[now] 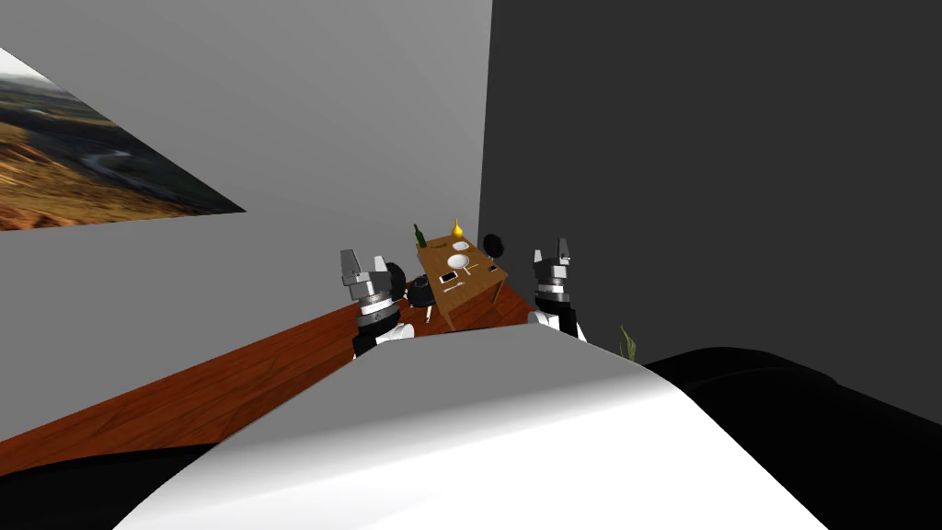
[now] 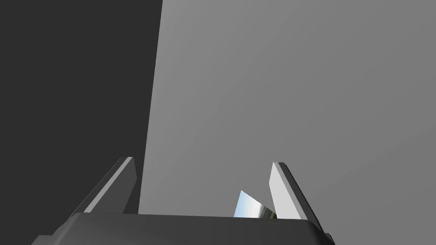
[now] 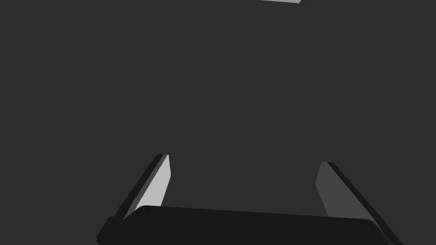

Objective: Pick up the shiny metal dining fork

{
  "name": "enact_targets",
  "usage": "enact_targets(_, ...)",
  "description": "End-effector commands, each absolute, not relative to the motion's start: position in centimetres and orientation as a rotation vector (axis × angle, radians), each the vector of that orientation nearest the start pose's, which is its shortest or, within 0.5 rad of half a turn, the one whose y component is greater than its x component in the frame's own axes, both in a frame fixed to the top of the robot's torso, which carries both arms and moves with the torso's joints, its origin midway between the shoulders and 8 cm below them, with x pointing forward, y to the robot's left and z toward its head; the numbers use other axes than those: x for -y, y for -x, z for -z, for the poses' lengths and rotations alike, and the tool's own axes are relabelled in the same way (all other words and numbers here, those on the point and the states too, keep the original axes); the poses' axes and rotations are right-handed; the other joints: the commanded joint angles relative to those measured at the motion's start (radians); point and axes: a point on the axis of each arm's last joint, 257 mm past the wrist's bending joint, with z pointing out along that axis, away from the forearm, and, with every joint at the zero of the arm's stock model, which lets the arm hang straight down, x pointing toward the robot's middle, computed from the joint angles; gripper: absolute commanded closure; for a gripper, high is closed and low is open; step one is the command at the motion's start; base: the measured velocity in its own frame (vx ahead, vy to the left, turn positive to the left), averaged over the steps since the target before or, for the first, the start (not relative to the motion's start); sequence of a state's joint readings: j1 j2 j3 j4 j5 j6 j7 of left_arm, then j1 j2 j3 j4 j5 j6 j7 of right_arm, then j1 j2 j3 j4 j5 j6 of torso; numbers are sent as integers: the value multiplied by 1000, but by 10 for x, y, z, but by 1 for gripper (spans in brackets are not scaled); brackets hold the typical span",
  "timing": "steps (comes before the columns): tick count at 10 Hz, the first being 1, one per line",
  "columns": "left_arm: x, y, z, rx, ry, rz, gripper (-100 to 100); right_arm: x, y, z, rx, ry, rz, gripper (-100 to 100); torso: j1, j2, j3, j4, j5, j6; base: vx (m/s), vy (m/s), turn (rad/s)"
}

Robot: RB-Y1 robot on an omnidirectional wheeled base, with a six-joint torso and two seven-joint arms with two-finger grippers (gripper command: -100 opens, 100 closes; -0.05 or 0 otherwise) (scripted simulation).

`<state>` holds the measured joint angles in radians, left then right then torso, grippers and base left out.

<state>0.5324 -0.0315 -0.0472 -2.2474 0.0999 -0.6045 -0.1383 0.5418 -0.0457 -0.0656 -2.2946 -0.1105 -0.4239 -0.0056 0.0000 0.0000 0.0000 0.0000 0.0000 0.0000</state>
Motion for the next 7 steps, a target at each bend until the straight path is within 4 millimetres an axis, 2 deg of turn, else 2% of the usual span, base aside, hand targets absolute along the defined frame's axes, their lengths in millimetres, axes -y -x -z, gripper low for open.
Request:
enact_targets(1, -281, -335, -11, -575, 663, 1271, -100, 315, -344, -5, -643, -766, -1276, 0, 0, 0, 0, 0, 0, 0, -4, -18, -15)
enact_targets(4, -284, -355, 18, -704, 686, 1258, -100, 315, -344, -5, -643, -766, -1276, 0, -5, 1, 1, 0, -1, 0, -17, -75, -19)
enact_targets(7, -299, -380, 65, -841, 770, 1219, -100, 315, -344, -5, -642, -766, -1276, 0, -9, 2, 1, 0, -2, 0, -29, -139, -32)
